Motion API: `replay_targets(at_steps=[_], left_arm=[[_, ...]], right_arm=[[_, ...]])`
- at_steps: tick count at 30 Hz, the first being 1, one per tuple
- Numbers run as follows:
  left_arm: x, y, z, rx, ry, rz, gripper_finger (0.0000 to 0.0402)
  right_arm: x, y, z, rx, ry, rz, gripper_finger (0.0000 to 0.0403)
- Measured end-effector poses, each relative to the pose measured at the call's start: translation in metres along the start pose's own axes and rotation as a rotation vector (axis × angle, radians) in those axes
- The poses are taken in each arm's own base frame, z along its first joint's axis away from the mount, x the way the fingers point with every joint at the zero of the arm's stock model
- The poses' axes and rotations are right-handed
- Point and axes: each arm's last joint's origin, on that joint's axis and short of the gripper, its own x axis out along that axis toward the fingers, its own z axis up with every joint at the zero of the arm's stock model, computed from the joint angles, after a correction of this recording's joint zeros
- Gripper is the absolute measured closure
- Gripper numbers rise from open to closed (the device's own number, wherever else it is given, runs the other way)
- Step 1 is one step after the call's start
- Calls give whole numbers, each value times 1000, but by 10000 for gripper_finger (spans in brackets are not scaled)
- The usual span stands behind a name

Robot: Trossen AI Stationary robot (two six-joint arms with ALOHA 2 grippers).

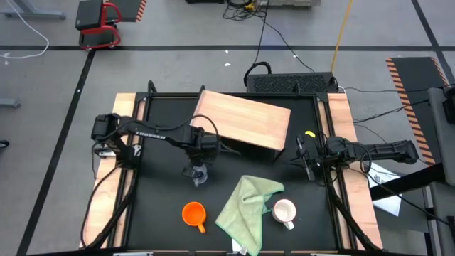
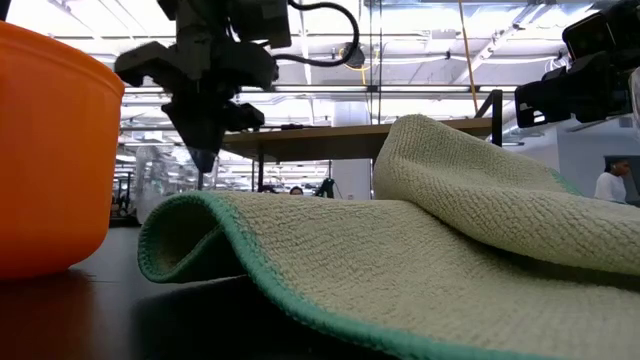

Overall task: Stack small to large cups/mugs on shelf
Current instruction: Put the transparent mug on the shelf

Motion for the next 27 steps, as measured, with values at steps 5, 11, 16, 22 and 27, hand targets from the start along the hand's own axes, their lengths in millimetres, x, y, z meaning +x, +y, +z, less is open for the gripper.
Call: replay_targets(at_steps=[5, 11, 16, 22, 27], left_arm=[[0, -2, 2, 12, -11, 5, 399], [0, -2, 2, 13, -13, 6, 400], [0, -2, 2, 12, -13, 6, 400], [0, -2, 2, 9, -14, 6, 401], [-1, -3, -1, 8, 19, 17, 401]], right_arm=[[0, 0, 0, 0, 0, 0, 403], [0, 0, 0, 0, 0, 0, 403], [0, 0, 0, 0, 0, 0, 403], [0, 0, 0, 0, 0, 0, 403], [0, 0, 0, 0, 0, 0, 403]])
